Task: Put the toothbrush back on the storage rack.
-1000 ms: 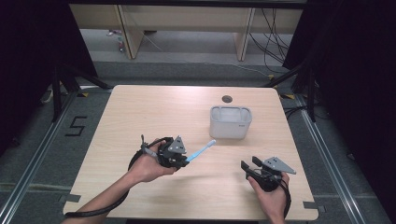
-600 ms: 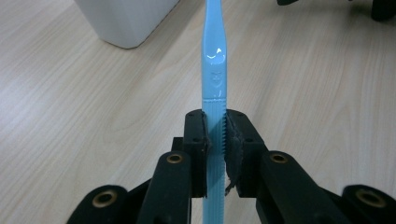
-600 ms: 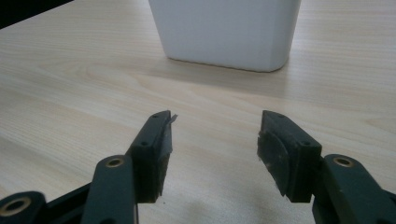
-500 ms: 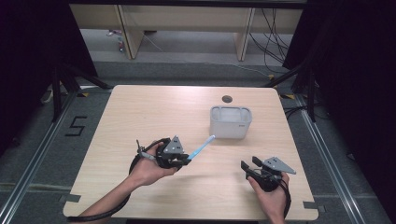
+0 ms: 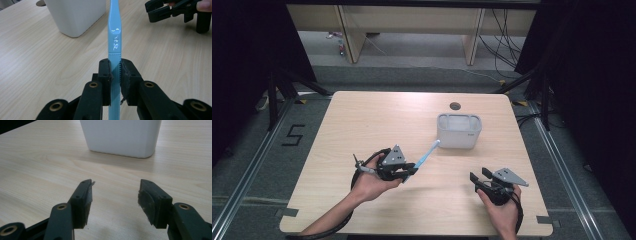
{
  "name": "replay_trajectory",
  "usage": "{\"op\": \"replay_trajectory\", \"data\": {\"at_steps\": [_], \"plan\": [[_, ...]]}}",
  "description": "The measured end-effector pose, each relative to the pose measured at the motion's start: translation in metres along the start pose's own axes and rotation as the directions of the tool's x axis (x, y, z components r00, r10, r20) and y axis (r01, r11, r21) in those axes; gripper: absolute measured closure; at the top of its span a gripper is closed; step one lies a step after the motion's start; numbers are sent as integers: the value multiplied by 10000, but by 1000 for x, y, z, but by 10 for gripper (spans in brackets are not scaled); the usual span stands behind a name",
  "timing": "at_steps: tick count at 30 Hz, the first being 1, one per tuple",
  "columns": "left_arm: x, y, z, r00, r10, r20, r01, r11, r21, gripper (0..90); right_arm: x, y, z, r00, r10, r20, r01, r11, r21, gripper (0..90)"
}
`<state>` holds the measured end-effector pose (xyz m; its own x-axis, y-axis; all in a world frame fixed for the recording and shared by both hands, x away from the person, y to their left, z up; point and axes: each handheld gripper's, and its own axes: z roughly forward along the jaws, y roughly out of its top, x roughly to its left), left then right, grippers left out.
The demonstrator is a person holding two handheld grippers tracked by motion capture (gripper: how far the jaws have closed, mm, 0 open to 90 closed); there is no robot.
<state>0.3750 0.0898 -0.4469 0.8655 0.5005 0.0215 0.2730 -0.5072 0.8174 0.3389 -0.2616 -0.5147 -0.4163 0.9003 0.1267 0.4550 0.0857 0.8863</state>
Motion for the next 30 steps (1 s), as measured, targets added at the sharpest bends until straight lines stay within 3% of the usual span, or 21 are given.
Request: {"op": "replay_trajectory", "data": {"at_steps": [3,12,26,27,28,30], "plan": [[-2,-1,2,9998,-207,4,207,9994,-277,787,1,0,-1,10000,23,-1,-23,10000,84,459],[-3,-4,1,9993,-336,-159,325,9973,-662,786,1,0,0,10000,82,-44,-82,10000,18,457],[-4,-8,2,9980,-589,-231,549,9878,-1455,787,1,0,-1,9999,162,0,-162,9999,24,459],[-4,-8,2,9980,-616,-169,582,9860,-1563,787,4,0,-1,9992,410,33,-410,9991,97,462],[-4,-8,2,9979,-635,-150,603,9851,-1609,787,1,0,0,9999,-125,107,126,9999,-97,464],[-4,-7,2,9977,-633,-244,585,9850,-1625,786,2,0,1,10000,-71,-7,71,9998,-174,468]]}}
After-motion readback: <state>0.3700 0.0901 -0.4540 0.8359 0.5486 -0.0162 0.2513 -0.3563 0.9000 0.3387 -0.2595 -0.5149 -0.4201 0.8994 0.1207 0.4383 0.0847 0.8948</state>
